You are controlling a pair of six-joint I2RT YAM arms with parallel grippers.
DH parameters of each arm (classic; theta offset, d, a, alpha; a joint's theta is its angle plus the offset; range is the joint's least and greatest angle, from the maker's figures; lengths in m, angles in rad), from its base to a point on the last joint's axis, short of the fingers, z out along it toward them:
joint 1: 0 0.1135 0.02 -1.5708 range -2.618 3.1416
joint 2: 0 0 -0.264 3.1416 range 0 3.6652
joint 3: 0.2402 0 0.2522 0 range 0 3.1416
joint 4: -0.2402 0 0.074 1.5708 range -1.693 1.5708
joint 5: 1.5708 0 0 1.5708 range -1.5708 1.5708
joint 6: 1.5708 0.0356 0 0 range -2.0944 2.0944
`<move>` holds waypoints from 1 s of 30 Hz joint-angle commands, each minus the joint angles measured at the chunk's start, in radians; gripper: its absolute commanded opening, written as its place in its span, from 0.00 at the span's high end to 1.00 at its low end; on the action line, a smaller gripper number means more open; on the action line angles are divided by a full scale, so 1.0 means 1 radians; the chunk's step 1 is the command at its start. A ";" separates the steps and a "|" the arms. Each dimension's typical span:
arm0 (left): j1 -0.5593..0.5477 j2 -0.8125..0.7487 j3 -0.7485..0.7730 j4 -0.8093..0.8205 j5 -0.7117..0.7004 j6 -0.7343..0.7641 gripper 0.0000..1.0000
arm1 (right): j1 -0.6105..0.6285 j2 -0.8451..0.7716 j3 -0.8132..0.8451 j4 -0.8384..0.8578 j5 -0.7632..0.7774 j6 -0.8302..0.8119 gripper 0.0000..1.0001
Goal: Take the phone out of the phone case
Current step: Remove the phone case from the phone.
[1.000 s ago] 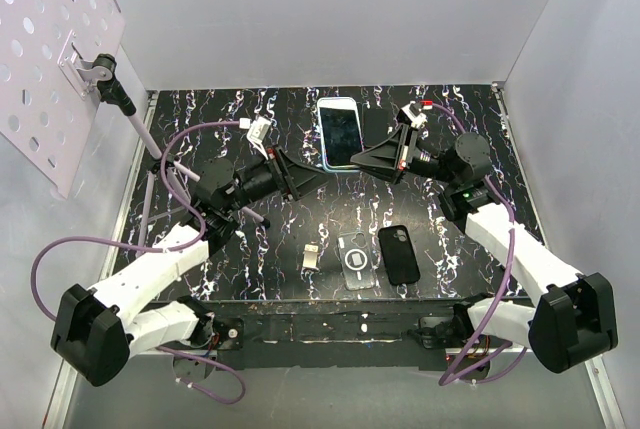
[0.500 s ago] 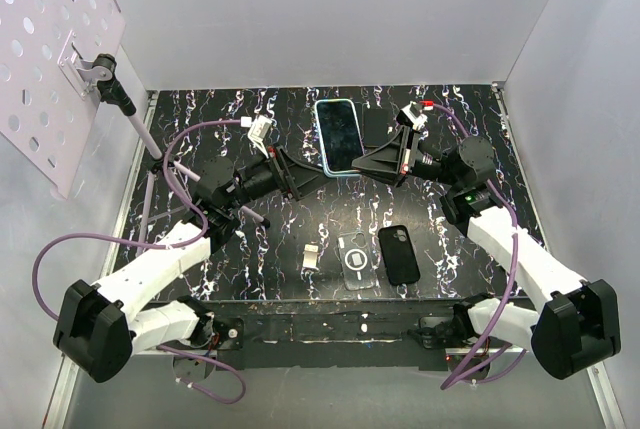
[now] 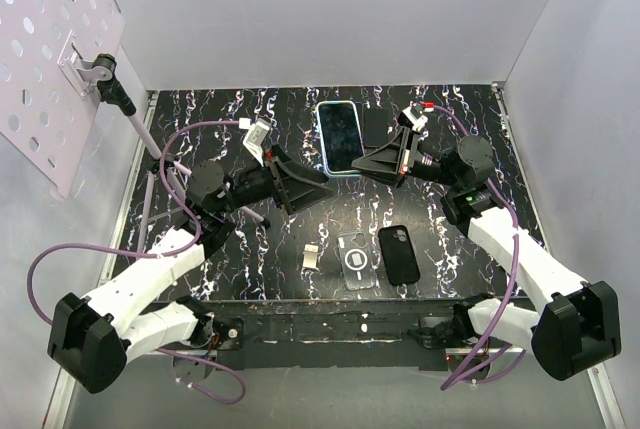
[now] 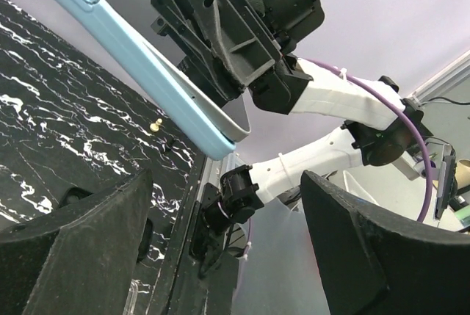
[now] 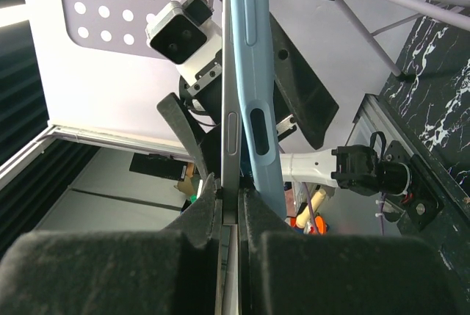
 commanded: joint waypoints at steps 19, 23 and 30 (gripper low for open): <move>-0.001 0.070 0.031 0.051 -0.139 -0.085 0.33 | 0.001 -0.050 0.025 0.038 0.018 -0.041 0.99; -0.001 0.064 0.031 0.039 -0.172 -0.094 0.39 | 0.002 -0.051 0.026 0.037 0.015 -0.044 0.99; -0.001 0.051 0.079 -0.108 -0.281 -0.051 0.61 | 0.010 -0.053 0.036 0.014 0.015 -0.059 0.99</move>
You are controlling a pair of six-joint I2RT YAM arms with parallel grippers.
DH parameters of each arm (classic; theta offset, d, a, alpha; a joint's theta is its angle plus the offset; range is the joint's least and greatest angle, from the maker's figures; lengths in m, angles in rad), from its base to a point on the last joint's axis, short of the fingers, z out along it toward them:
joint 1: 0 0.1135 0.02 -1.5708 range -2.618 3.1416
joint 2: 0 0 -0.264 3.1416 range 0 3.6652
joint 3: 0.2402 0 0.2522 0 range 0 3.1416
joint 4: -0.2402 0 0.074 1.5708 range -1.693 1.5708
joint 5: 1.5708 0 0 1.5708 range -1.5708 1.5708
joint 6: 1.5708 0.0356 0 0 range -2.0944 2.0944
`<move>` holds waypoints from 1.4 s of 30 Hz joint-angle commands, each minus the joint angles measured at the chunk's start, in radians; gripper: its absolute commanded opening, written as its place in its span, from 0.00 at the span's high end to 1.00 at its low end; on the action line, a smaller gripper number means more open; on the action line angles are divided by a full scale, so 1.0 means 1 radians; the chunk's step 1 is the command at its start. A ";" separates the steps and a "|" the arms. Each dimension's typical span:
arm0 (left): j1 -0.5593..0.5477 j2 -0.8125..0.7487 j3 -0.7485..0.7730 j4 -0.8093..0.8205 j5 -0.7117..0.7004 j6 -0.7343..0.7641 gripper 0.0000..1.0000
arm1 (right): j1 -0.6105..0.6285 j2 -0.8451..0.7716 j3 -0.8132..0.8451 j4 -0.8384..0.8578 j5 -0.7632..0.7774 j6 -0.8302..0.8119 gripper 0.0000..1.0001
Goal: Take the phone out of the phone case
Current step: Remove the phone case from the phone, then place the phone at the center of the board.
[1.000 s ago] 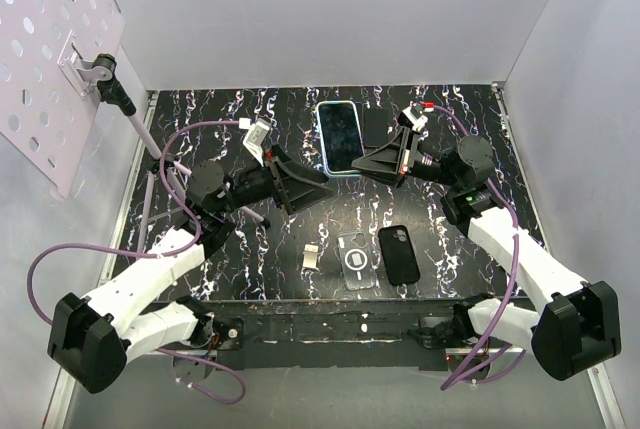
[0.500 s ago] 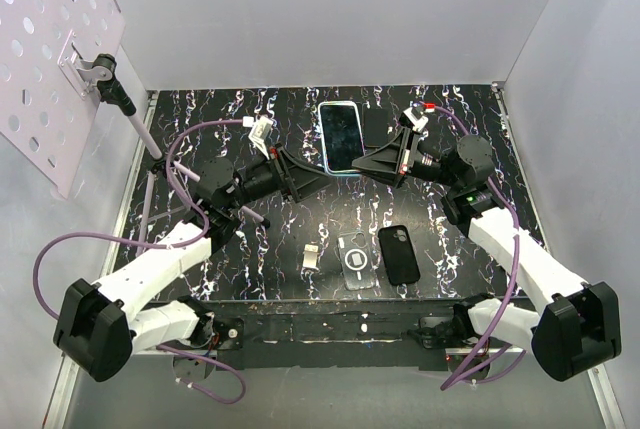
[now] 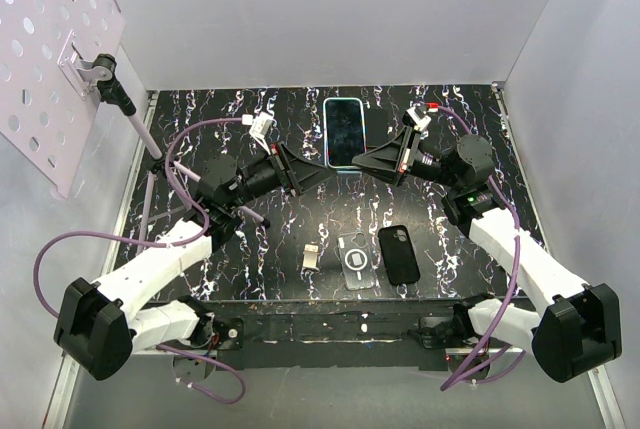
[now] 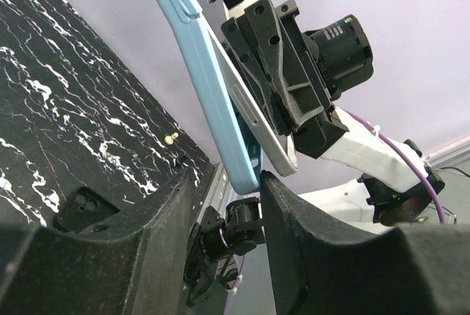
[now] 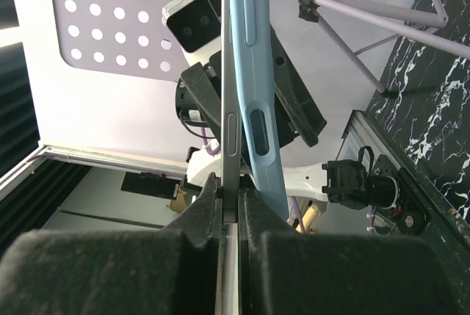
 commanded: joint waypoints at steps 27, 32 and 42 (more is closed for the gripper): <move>0.007 0.022 0.261 -0.865 -0.792 0.263 1.00 | -0.190 0.070 0.259 -0.761 0.186 -0.728 0.99; 0.007 -0.045 0.210 -0.799 -0.616 0.319 1.00 | -0.327 0.352 0.486 -1.012 0.306 -0.989 0.99; 0.007 -0.117 0.106 -0.673 -0.304 0.172 1.00 | -0.404 0.858 0.828 -1.153 0.340 -1.239 0.99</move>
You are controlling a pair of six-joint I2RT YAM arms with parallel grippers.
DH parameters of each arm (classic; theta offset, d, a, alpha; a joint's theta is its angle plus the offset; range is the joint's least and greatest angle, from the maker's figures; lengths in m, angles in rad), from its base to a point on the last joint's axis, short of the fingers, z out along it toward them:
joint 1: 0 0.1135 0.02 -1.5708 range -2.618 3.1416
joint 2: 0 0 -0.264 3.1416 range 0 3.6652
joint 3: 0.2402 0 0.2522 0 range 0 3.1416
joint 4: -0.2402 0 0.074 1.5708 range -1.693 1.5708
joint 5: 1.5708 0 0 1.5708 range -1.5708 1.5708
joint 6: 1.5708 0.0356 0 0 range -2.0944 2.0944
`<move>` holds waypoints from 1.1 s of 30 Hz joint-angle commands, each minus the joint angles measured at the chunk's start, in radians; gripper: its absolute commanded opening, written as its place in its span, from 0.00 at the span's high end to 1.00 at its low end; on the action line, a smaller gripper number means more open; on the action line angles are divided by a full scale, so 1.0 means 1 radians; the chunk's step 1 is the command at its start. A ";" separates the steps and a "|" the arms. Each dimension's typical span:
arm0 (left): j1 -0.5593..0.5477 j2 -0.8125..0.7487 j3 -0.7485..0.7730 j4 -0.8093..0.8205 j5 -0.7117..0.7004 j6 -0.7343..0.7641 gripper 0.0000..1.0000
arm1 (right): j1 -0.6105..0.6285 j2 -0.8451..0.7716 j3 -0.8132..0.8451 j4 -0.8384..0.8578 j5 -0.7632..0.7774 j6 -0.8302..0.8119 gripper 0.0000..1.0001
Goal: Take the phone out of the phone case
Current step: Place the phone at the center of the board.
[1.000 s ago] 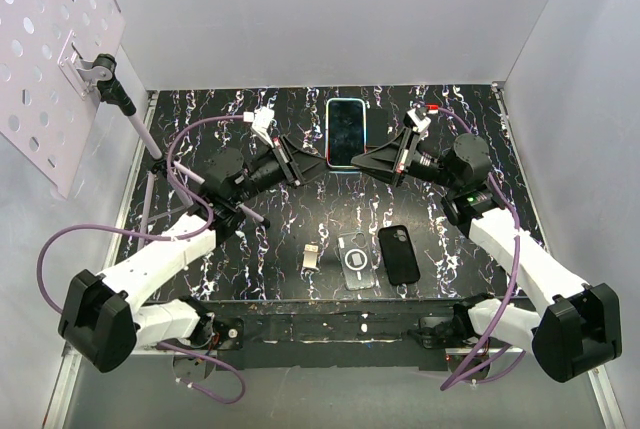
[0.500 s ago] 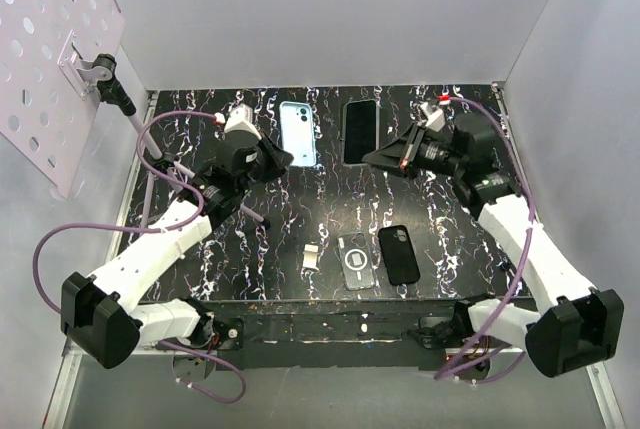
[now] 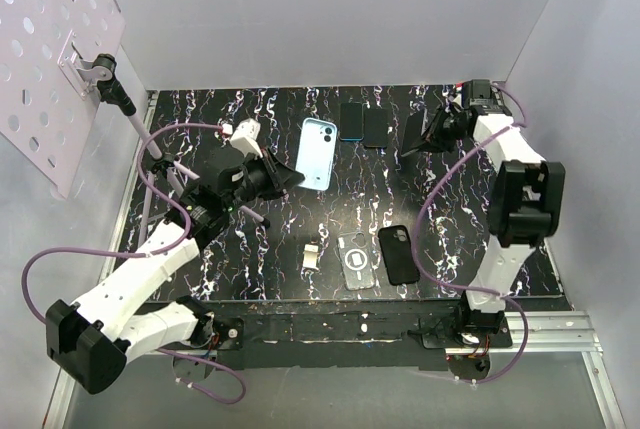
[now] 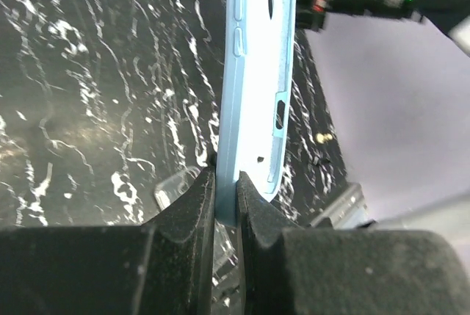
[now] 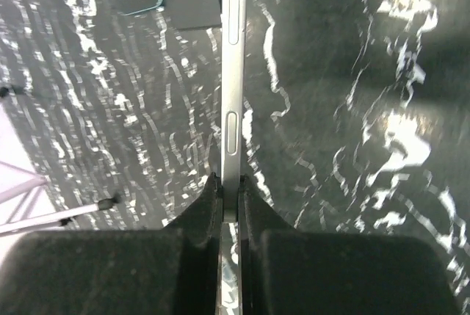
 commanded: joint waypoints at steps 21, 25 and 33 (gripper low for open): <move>-0.090 -0.017 -0.299 0.425 0.173 -0.508 1.00 | 0.001 0.543 0.583 -0.230 -0.079 -0.267 0.72; -0.179 0.050 -0.300 0.462 0.099 -0.581 1.00 | 0.001 0.498 0.618 -0.301 0.080 -0.260 0.49; -0.403 0.295 -0.245 0.570 -0.056 -0.722 1.00 | 0.001 0.135 0.446 -0.482 0.334 -0.165 0.21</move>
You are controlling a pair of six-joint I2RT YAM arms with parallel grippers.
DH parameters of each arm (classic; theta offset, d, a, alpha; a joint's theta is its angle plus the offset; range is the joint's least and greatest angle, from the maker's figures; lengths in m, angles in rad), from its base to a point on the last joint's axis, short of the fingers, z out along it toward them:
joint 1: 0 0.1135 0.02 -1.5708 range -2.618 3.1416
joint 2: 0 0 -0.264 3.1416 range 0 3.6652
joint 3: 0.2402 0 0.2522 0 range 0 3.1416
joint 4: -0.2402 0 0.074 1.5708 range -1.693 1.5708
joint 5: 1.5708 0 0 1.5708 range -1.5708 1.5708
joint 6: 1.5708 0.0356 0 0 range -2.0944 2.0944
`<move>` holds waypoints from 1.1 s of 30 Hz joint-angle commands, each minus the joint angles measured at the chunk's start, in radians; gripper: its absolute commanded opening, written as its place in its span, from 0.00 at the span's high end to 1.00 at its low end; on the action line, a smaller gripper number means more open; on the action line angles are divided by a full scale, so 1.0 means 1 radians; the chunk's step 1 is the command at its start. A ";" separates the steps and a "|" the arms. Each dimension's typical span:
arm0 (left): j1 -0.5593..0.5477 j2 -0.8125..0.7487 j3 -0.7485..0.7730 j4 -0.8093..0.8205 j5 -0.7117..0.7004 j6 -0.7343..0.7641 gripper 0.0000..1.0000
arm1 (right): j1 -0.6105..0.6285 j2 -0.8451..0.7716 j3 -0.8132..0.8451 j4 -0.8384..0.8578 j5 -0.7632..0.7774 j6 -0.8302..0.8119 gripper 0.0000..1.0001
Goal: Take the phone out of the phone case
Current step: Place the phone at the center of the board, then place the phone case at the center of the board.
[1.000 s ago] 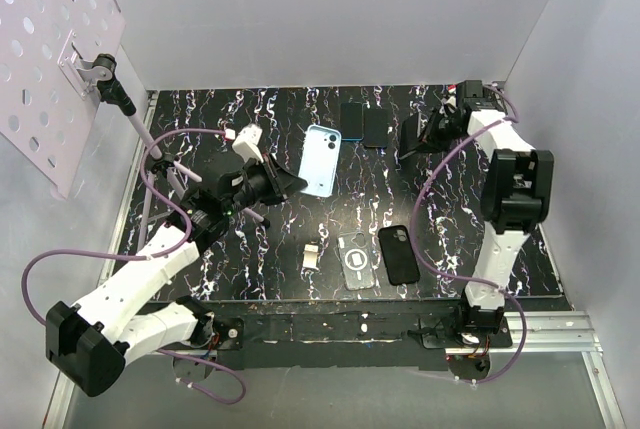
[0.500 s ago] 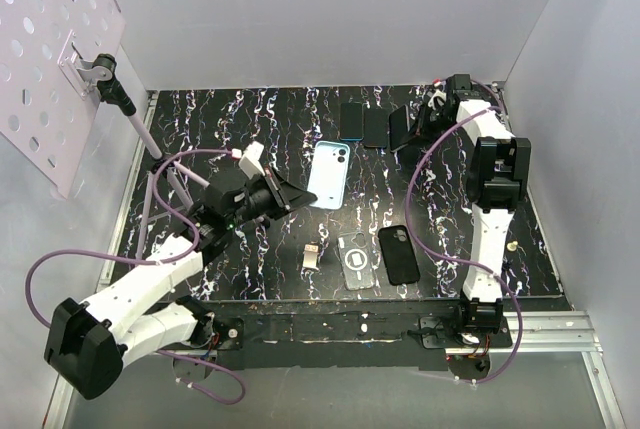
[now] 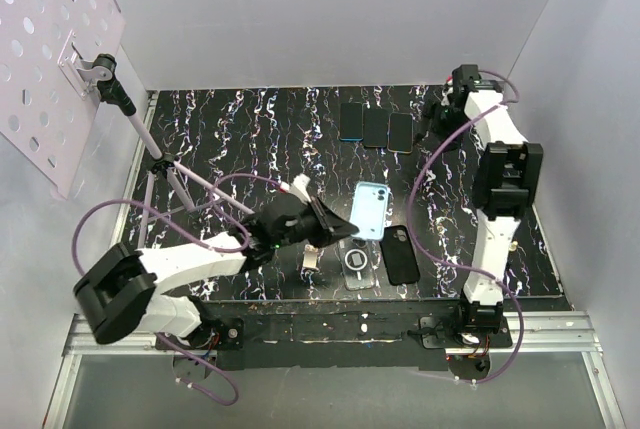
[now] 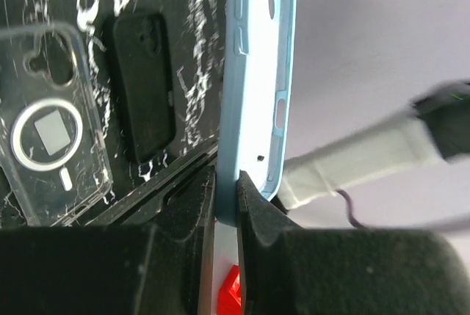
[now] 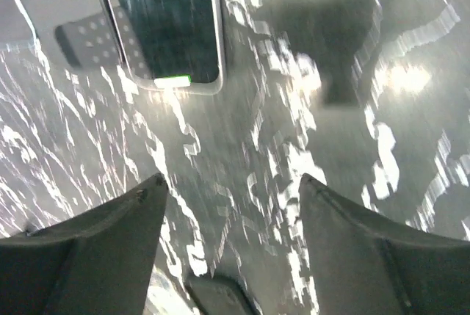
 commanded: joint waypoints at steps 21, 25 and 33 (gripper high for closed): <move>-0.442 0.769 0.515 0.158 -0.489 -0.326 1.00 | 0.114 -1.228 -0.544 -0.174 0.088 0.051 0.18; -0.455 0.795 0.559 0.119 -0.498 -0.342 0.96 | 0.114 -1.266 -0.590 -0.166 0.065 0.051 0.18; -0.475 0.716 0.520 0.026 -0.497 -0.363 0.42 | 0.114 -1.314 -0.568 -0.188 0.058 0.051 0.18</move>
